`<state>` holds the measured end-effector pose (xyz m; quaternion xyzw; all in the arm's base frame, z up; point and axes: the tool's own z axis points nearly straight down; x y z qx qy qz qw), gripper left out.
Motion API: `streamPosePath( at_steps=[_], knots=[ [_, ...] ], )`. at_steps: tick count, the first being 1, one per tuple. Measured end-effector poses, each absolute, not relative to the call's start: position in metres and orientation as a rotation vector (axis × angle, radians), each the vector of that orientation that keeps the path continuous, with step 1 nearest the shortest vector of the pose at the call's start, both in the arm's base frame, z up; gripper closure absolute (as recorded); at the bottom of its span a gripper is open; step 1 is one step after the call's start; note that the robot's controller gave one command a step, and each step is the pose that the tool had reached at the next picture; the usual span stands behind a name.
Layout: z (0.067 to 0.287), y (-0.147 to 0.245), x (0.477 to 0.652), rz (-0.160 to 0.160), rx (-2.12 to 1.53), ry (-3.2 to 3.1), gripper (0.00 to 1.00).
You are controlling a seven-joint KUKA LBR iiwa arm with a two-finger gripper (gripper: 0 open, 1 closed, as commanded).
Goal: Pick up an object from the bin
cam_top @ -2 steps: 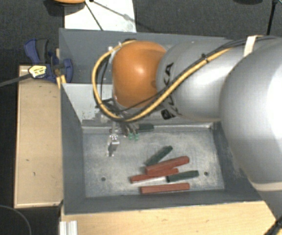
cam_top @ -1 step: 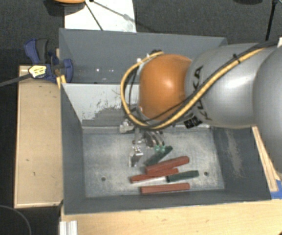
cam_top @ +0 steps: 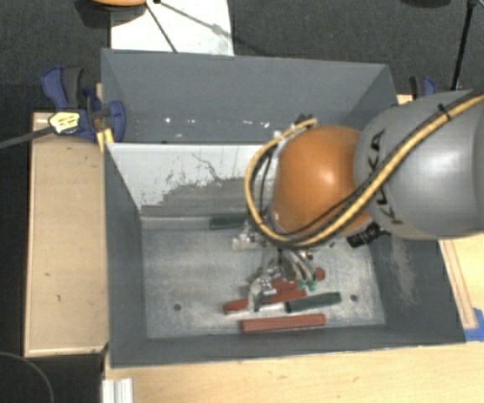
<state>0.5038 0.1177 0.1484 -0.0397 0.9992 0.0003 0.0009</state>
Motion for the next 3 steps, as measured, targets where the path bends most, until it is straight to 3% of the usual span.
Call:
streamPosePath(
  at_steps=[1,2,3],
  knots=[
    [0.076,0.102,0.517,0.003,-0.412,3.106,1.00],
    [0.076,0.102,0.516,0.003,-0.409,3.107,1.00],
    [0.200,0.079,0.517,0.001,-0.429,3.110,1.00]
  ],
)
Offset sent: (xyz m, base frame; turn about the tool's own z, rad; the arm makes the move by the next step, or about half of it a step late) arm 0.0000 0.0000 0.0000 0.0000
